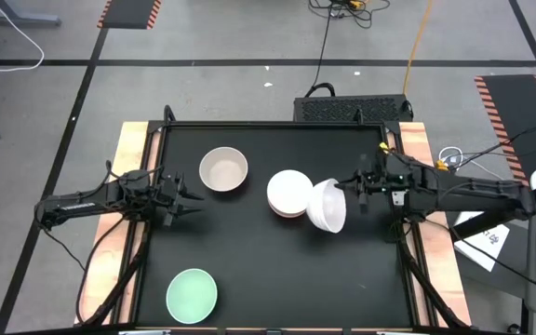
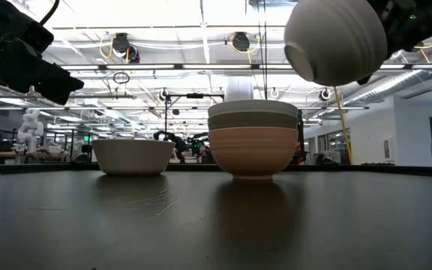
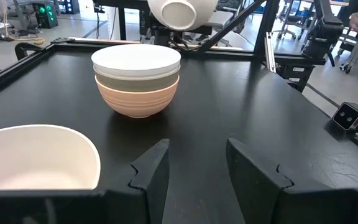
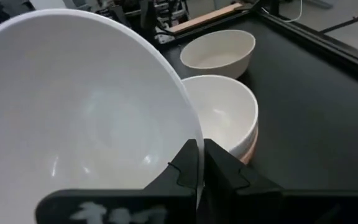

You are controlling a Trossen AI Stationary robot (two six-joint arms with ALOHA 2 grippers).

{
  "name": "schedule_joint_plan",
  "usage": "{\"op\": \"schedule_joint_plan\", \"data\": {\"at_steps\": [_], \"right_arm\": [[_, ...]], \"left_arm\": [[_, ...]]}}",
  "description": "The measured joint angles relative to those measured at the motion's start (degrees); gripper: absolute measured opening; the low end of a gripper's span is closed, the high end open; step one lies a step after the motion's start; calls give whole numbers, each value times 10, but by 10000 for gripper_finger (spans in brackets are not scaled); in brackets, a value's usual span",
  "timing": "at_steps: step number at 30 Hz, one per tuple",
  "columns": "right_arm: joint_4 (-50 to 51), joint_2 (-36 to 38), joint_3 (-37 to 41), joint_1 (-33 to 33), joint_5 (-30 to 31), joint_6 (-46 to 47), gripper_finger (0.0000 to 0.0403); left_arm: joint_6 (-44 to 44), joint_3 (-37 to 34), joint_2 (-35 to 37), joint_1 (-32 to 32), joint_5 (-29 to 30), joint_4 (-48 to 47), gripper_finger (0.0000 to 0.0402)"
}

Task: Nest bowls inside each other
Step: Stack the bottom white bowl on top of the white bowl

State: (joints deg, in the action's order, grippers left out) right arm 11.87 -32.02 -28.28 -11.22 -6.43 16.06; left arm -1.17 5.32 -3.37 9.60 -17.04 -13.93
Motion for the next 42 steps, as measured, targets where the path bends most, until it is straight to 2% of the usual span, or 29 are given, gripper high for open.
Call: {"op": "schedule_joint_plan", "data": {"at_steps": [8,10,14,19,28,37,42], "right_arm": [[-8,-80,-53,-57,-63,-24,4],[-7,-92,-62,-73,-86,-24,4],[-2,-107,-78,-97,-94,-34,4],[1,-126,-112,-130,-148,-35,4],[91,-219,-219,-151,-178,-60,4],[123,-328,-283,-155,-178,-91,4],[202,-380,-344,-175,-176,-118,4]], "left_arm": [[0,0,0,0,-1,0,159],[-1,0,0,0,-6,0,159],[-1,0,0,0,-10,0,159],[0,0,0,0,-10,0,159],[2,0,0,0,-10,0,159],[4,0,0,0,-10,0,159],[5,0,0,0,-10,0,159]]}}
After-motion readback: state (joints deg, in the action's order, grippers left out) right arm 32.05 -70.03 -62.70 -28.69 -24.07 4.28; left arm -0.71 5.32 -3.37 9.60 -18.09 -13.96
